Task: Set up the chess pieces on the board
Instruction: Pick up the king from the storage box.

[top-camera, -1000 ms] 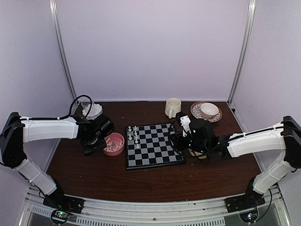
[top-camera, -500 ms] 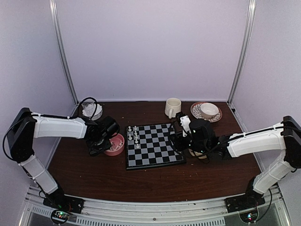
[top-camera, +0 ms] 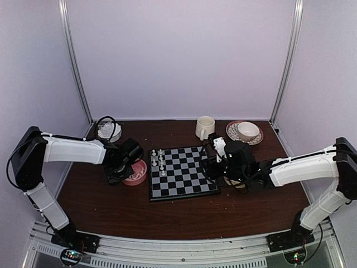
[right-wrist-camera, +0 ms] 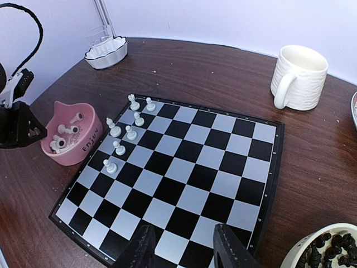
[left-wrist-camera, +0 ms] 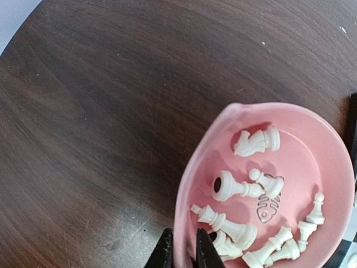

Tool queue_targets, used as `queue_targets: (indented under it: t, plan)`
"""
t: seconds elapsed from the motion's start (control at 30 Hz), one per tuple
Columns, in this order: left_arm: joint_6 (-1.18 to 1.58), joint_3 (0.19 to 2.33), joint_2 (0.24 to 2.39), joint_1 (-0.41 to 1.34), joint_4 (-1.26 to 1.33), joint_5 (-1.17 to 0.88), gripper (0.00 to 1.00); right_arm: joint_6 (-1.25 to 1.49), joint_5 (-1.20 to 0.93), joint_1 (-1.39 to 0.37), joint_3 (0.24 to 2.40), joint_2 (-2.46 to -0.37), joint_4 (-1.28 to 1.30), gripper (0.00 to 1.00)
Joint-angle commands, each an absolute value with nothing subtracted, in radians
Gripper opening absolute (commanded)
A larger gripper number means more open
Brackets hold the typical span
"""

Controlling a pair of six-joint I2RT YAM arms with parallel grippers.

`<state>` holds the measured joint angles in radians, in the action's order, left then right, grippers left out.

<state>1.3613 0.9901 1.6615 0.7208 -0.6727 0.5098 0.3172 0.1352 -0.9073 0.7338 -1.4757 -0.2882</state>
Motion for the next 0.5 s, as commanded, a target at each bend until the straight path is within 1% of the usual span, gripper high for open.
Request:
queue_targets:
  t: [0.0,0.03,0.2,0.33,0.47]
  plan:
    - [1.333,0.993,1.668,0.693,-0.666,0.514,0.06,0.311,0.133,-0.903,0.727,-1.465,-0.308,0.38]
    - [1.316,0.986,1.662,0.678,-0.655,0.501,0.0,0.311,0.132,-0.903,0.727,-1.465,-0.309,0.38]
    - [1.163,0.957,1.636,0.608,-0.598,0.405,0.0,0.313,0.13,-0.904,0.727,-1.463,-0.31,0.38]
    - [1.085,0.984,1.622,0.601,-0.676,0.458,0.0,0.313,0.129,-0.904,0.727,-1.467,-0.312,0.38]
    - [0.923,0.986,1.602,0.588,-0.68,0.473,0.0,0.313,0.127,-0.903,0.727,-1.469,-0.313,0.38]
